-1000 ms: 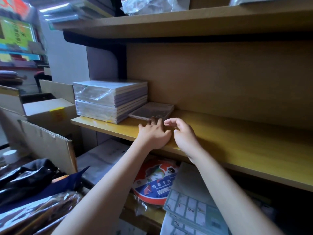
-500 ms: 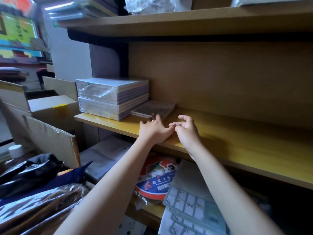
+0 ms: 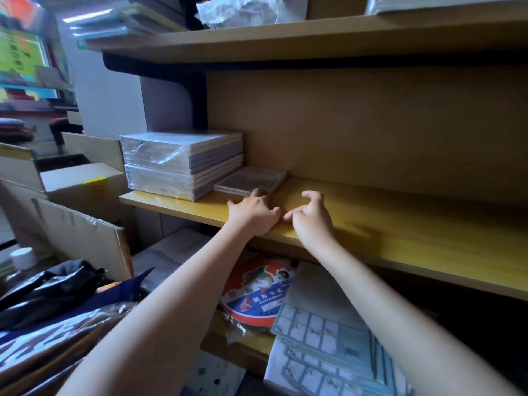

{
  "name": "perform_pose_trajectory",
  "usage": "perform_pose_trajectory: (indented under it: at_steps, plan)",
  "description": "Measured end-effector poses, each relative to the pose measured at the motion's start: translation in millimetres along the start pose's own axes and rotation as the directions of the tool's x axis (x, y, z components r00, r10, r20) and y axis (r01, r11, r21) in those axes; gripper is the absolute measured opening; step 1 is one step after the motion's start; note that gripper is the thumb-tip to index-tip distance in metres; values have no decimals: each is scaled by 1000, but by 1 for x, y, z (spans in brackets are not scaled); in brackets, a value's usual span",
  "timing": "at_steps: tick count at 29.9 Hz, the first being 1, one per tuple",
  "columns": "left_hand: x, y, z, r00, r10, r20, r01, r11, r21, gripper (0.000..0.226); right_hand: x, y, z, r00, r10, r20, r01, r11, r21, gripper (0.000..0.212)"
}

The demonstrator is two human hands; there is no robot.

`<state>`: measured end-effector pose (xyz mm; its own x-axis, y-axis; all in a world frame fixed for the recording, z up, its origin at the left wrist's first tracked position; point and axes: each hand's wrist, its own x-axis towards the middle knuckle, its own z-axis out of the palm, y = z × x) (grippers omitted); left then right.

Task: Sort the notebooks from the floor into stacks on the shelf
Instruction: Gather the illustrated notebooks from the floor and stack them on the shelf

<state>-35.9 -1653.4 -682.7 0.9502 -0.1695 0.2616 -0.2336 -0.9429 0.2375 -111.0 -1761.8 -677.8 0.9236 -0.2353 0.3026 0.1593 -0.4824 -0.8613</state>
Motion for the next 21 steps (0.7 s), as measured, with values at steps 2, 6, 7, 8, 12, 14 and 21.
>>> perform_pose_trajectory:
  at_steps: [2, 6, 7, 8, 12, 14, 21]
  plan:
    - [-4, -1, 0, 1000, -3, 7, 3, 1000, 4, 54, -32, 6, -13, 987, -152, -42, 151, 988, -17, 38]
    - [-31, 0, -2, 969, 110, -222, -153, 970, -188, 51, -116, 41, -51, 910, -405, 89, 413, 907, -88, 34]
    - [-47, 5, -1, 941, 169, -292, -238, 945, -222, 50, -135, 57, -59, 904, -397, 157, 419, 896, -145, 33]
    - [-68, 12, 4, 908, 228, -351, -322, 916, -240, 46, -153, 71, -66, 908, -361, 211, 400, 896, -193, 29]
    - [-169, 43, 40, 830, 397, -391, -513, 818, -259, 35, -212, 137, -79, 942, -35, 332, 84, 987, -135, 30]
    - [-224, 49, 68, 850, 450, -274, -519, 805, -287, 32, -240, 164, -77, 918, 77, 390, -57, 996, -64, 29]
    - [-369, -11, 173, 887, 179, 425, -61, 959, -277, 54, -299, 189, -62, 519, 541, 662, -425, 835, -349, 24]
